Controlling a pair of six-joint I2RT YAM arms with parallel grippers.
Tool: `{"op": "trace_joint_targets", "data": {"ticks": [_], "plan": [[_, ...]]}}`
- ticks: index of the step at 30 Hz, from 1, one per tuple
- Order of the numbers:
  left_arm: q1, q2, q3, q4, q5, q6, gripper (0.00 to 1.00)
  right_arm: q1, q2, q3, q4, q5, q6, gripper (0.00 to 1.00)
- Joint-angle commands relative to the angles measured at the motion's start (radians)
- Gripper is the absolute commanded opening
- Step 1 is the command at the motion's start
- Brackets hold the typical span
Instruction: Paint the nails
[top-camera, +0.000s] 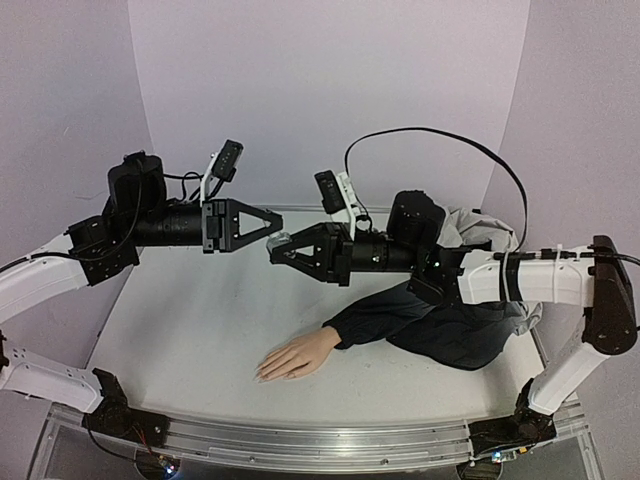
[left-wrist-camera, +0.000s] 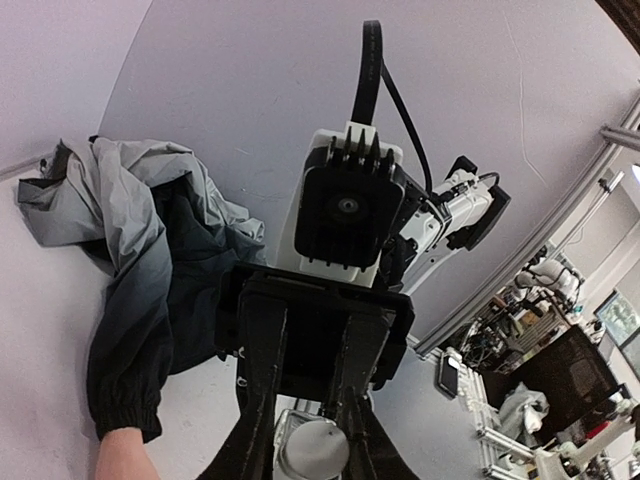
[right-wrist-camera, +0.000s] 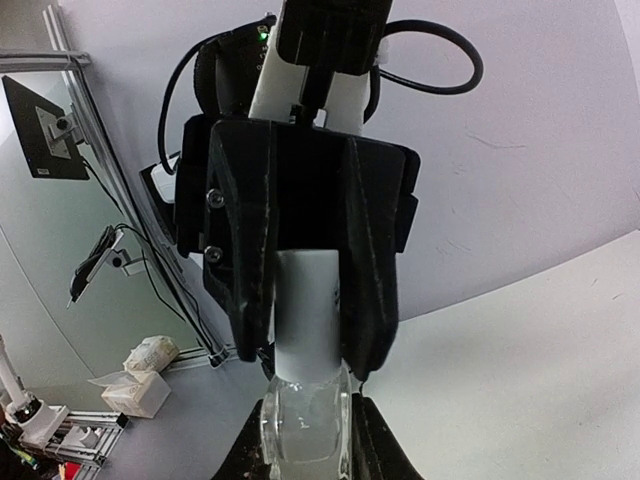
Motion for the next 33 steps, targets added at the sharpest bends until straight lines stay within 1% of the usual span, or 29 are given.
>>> {"op": "trace_joint_targets", "data": {"ticks": [1, 4, 5, 6, 7, 8, 9, 10, 11, 12, 13, 14, 15, 17, 19, 20, 21, 23, 25, 28, 30, 31, 33], "plan": [[0.0, 0.01, 0.046, 0.05, 0.012, 0.015, 0.12, -0.012, -0.018, 0.0, 0.109, 0.012, 0.001, 0.0], [-0.001, 0.019, 0.042, 0.047, -0.029, 0.013, 0.06, -0.014, -0.035, -0.002, 0.051, 0.104, -0.043, 0.0], [-0.001, 0.022, 0.039, 0.043, -0.05, 0.011, 0.03, -0.014, -0.043, 0.003, 0.008, 0.154, -0.084, 0.0], [-0.001, 0.026, 0.038, 0.036, -0.074, 0.007, 0.01, -0.009, -0.05, 0.016, -0.064, 0.256, -0.14, 0.0], [-0.001, 0.031, 0.037, 0.023, -0.105, 0.001, 0.0, 0.018, -0.055, 0.046, -0.171, 0.475, -0.215, 0.0], [-0.001, 0.038, 0.039, 0.003, -0.152, -0.005, 0.0, 0.087, -0.046, 0.076, -0.263, 0.837, -0.28, 0.0], [-0.001, 0.044, 0.042, -0.034, -0.199, -0.011, 0.0, 0.172, -0.015, 0.11, -0.307, 1.345, -0.33, 0.0], [0.001, 0.053, 0.048, -0.065, -0.245, -0.016, 0.0, 0.208, 0.026, 0.143, -0.322, 1.608, -0.377, 0.0], [0.0, 0.06, 0.057, -0.097, -0.292, -0.021, 0.0, 0.231, 0.066, 0.172, -0.324, 1.766, -0.424, 0.0], [0.001, 0.071, 0.07, -0.135, -0.328, -0.027, 0.0, 0.24, 0.105, 0.203, -0.321, 1.848, -0.488, 0.0], [0.001, 0.082, 0.084, -0.171, -0.36, -0.029, 0.0, 0.246, 0.133, 0.231, -0.319, 1.881, -0.527, 0.0], [0.001, 0.095, 0.103, -0.205, -0.38, -0.029, 0.0, 0.249, 0.154, 0.253, -0.317, 1.872, -0.55, 0.0], [0.001, 0.105, 0.117, -0.223, -0.383, -0.026, 0.0, 0.25, 0.159, 0.262, -0.316, 1.824, -0.557, 0.0], [0.001, 0.114, 0.125, -0.227, -0.365, -0.023, 0.0, 0.248, 0.136, 0.244, -0.302, 1.644, -0.544, 0.0], [0.0, 0.117, 0.134, -0.227, -0.345, -0.02, 0.0, 0.243, 0.097, 0.192, -0.245, 1.478, -0.532, 0.0], [0.001, 0.116, 0.137, -0.226, -0.336, -0.018, 0.04, 0.234, 0.077, 0.172, -0.235, 1.392, -0.52, 0.0], [0.001, 0.112, 0.138, -0.226, -0.321, -0.013, 0.1, 0.222, 0.055, 0.151, -0.224, 1.3, -0.503, 0.0], [0.001, 0.098, 0.134, -0.221, -0.292, 0.003, 0.33, 0.184, 0.008, 0.102, -0.209, 1.11, -0.467, 0.0], [0.001, 0.084, 0.135, -0.212, -0.231, 0.038, 0.53, 0.13, -0.042, 0.059, -0.208, 0.862, -0.412, 0.0], [0.001, 0.051, 0.138, -0.2, -0.126, 0.09, 0.75, 0.073, -0.087, 0.014, -0.208, 0.581, -0.365, 0.0], [0.001, 0.021, 0.126, -0.177, -0.093, 0.101, 0.85, 0.053, -0.114, -0.006, -0.206, 0.456, -0.338, 0.0], [0.001, 0.009, 0.118, -0.163, -0.085, 0.099, 0.87, 0.045, -0.124, -0.012, -0.201, 0.391, -0.324, 0.0], [0.001, -0.006, 0.106, -0.138, -0.075, 0.091, 0.88, 0.036, -0.137, -0.02, -0.174, 0.263, -0.289, 0.0]]}}
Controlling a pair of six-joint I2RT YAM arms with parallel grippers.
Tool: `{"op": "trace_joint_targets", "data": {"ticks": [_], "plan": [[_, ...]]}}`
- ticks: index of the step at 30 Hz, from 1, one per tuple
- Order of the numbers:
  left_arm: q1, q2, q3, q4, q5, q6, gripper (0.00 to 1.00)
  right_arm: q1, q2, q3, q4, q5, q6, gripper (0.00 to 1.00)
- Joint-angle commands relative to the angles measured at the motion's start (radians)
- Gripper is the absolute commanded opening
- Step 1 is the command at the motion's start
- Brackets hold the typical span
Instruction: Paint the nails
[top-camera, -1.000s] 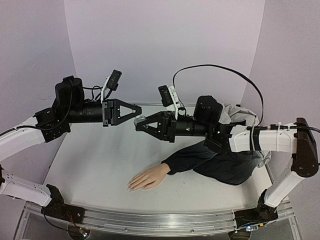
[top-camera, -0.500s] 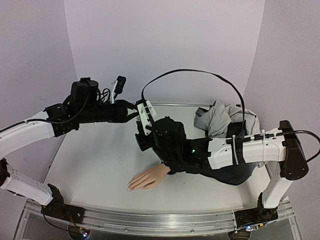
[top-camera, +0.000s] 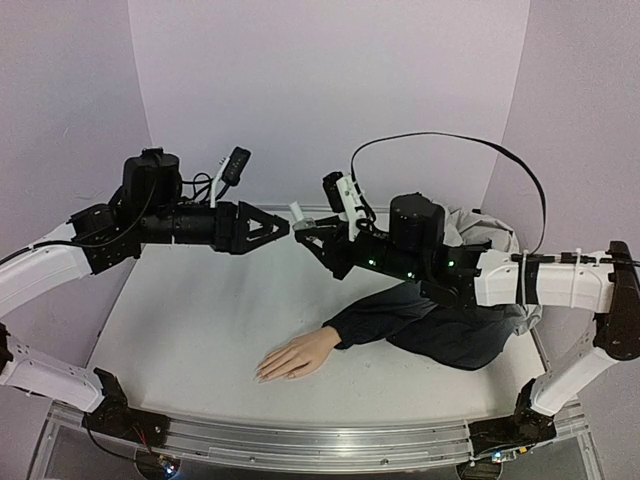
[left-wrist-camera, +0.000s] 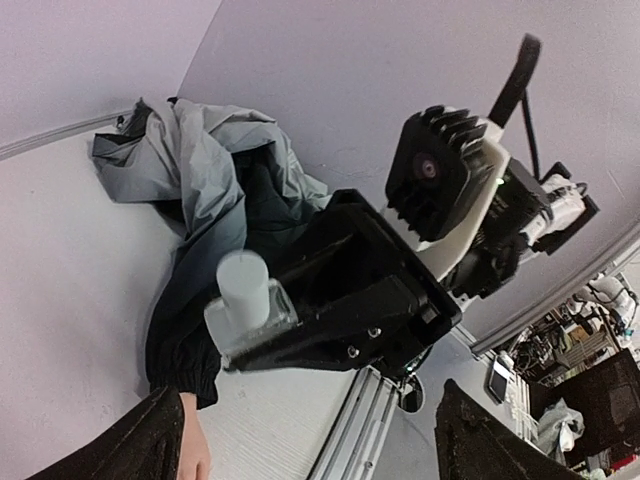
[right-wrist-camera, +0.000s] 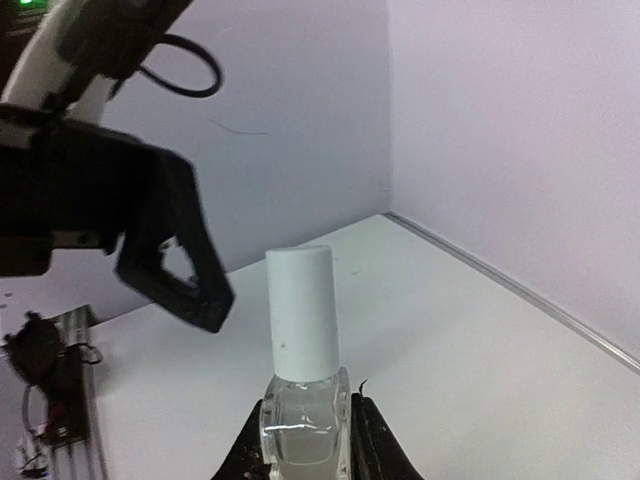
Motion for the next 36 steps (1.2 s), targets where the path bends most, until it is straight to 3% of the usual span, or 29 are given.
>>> {"op": "trace_joint_targets", "data": {"ticks": [1, 8, 14, 23, 27, 29, 30, 31, 33, 34, 36], "plan": [[-0.004, -0.071, 0.018, 0.103, 0.089, 0.019, 0.87, 0.004, -0.067, -0.013, 0.14, -0.435, 0.107, 0.0], [-0.004, -0.053, 0.023, 0.173, 0.184, -0.003, 0.59, 0.004, -0.057, -0.036, 0.304, -0.555, 0.229, 0.0], [-0.009, -0.032, 0.029, 0.213, 0.265, -0.023, 0.45, 0.004, -0.03, -0.032, 0.367, -0.548, 0.281, 0.0], [-0.011, -0.02, 0.025, 0.217, 0.253, -0.022, 0.23, 0.002, -0.014, -0.028, 0.362, -0.515, 0.279, 0.0], [-0.011, -0.006, 0.026, 0.217, 0.22, -0.022, 0.13, 0.003, -0.041, -0.031, 0.262, -0.391, 0.214, 0.0], [-0.011, 0.004, 0.025, 0.215, 0.201, -0.024, 0.08, 0.003, -0.059, -0.031, 0.193, -0.263, 0.172, 0.0], [-0.011, 0.008, 0.022, 0.213, 0.181, -0.026, 0.04, 0.01, -0.067, -0.026, 0.146, -0.111, 0.145, 0.0], [-0.011, 0.01, 0.019, 0.209, 0.151, -0.032, 0.01, 0.039, -0.069, -0.017, 0.086, 0.135, 0.109, 0.0], [-0.011, 0.019, 0.016, 0.17, 0.059, -0.044, 0.0, 0.125, -0.023, 0.01, 0.017, 0.835, 0.052, 0.0], [-0.011, 0.026, 0.019, 0.14, -0.004, -0.057, 0.0, 0.144, 0.013, 0.024, 0.009, 1.065, 0.026, 0.0], [-0.011, 0.055, 0.035, 0.065, -0.116, -0.089, 0.0, 0.151, 0.099, 0.075, 0.01, 1.305, -0.045, 0.0]]}}
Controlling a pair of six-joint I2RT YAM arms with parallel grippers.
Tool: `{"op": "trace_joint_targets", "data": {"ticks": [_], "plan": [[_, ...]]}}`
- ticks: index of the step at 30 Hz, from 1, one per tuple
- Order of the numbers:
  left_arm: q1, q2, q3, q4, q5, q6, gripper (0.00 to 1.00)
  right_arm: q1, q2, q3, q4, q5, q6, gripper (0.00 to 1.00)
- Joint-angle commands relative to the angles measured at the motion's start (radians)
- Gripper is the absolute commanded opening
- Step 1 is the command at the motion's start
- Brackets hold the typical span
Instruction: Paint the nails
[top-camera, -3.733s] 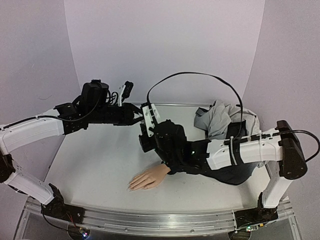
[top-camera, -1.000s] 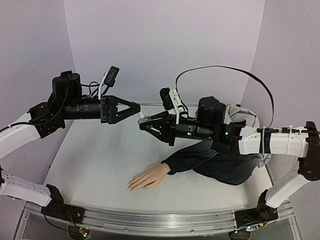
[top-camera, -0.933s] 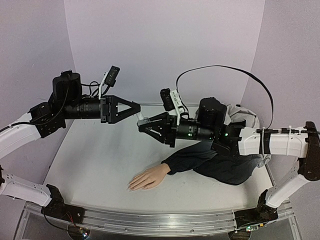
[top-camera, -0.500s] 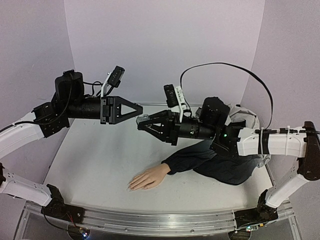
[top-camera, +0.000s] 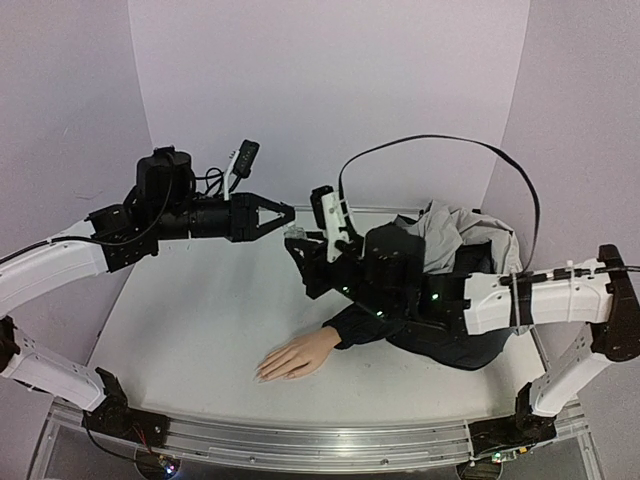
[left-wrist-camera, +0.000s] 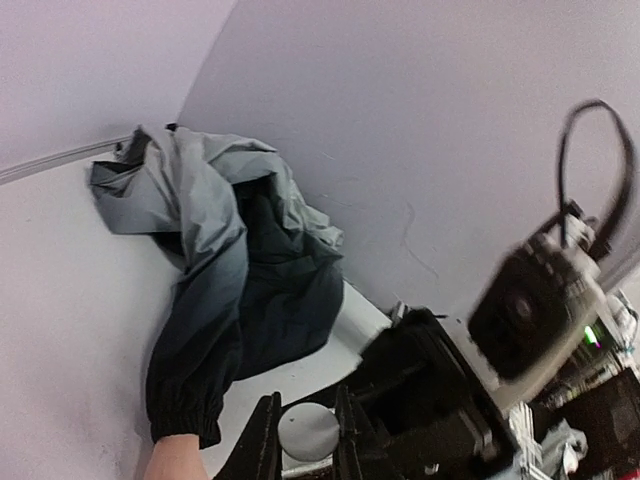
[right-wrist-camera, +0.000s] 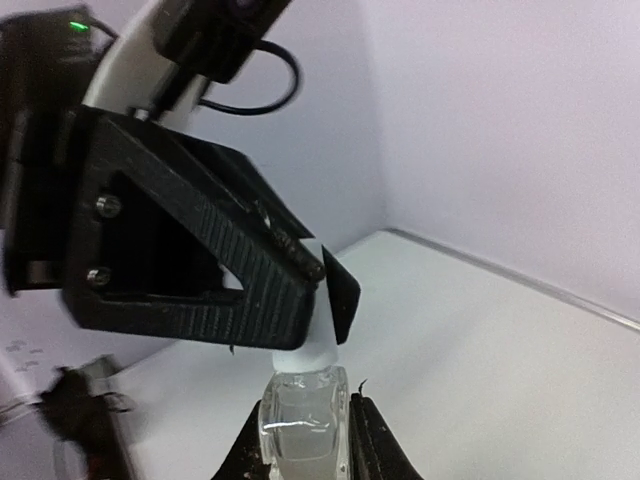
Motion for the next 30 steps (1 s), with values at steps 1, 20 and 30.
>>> {"op": "trace_joint_targets", "data": {"ticks": [1, 20, 30], "plan": [[-0.012, 0.024, 0.054, -0.132, -0.21, -0.076, 0.0, -0.002, 0.141, 0.131, -0.06, 1.052, -0.201, 0.0], [0.013, -0.05, 0.053, -0.173, -0.249, -0.046, 0.0, -0.08, -0.093, -0.125, 0.099, 0.308, -0.133, 0.0], [0.016, -0.125, -0.054, 0.001, -0.139, -0.048, 0.0, -0.151, -0.15, -0.166, 0.098, -0.447, -0.104, 0.0]]}}
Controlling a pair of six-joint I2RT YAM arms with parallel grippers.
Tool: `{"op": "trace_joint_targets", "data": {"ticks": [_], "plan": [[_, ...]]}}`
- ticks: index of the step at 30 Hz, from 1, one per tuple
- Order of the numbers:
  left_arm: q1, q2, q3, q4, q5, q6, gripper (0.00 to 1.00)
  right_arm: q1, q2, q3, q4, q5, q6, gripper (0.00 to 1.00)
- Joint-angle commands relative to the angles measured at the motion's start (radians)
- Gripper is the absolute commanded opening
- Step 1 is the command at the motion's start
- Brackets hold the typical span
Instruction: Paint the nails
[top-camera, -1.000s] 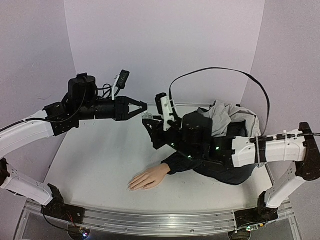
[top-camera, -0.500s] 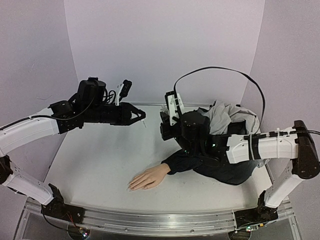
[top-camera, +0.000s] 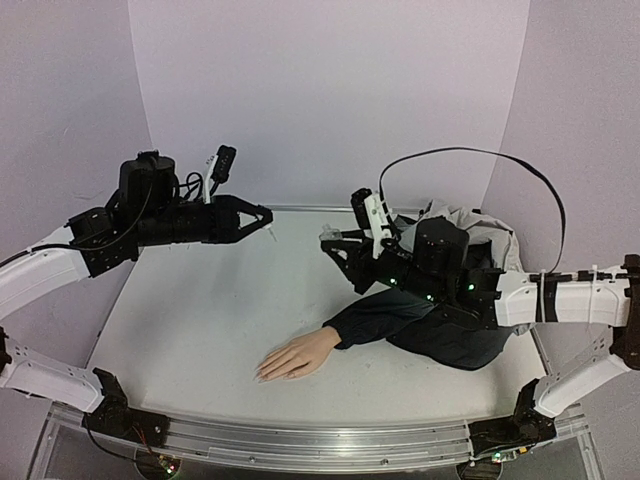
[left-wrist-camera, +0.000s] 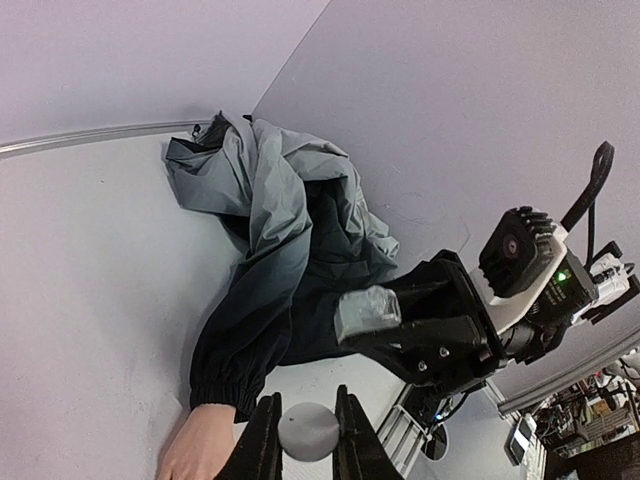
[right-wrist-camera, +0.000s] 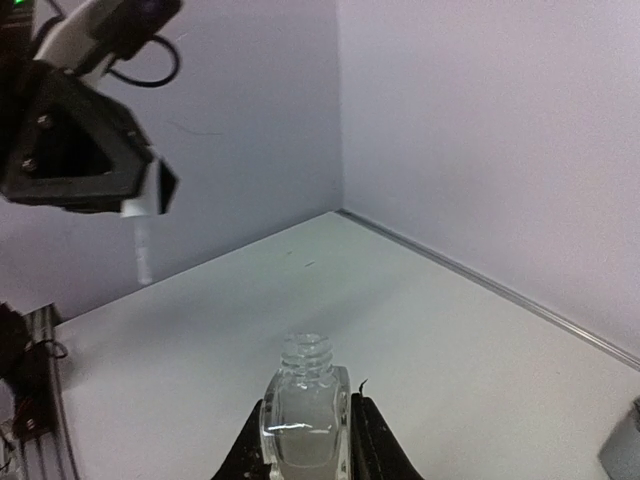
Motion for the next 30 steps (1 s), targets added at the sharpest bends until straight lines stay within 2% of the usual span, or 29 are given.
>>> {"op": "trace_joint_targets", "data": {"ticks": [1, 7, 14, 19, 30], "plan": [[0.004, -0.06, -0.055, 0.184, 0.082, 0.019, 0.0, 0.001, -0.004, 0.033, 0.079, -0.338, 0.026, 0.0], [0.004, -0.095, -0.094, 0.306, 0.151, 0.023, 0.0, 0.001, 0.089, 0.083, 0.179, -0.413, 0.076, 0.0], [0.004, -0.095, -0.106, 0.343, 0.184, 0.036, 0.0, 0.001, 0.127, 0.096, 0.284, -0.412, 0.105, 0.0], [0.004, -0.085, -0.111, 0.362, 0.2, 0.042, 0.0, 0.002, 0.143, 0.111, 0.3, -0.478, 0.106, 0.0], [0.004, -0.057, -0.107, 0.378, 0.214, 0.039, 0.0, 0.002, 0.155, 0.11, 0.357, -0.48, 0.121, 0.0]]}}
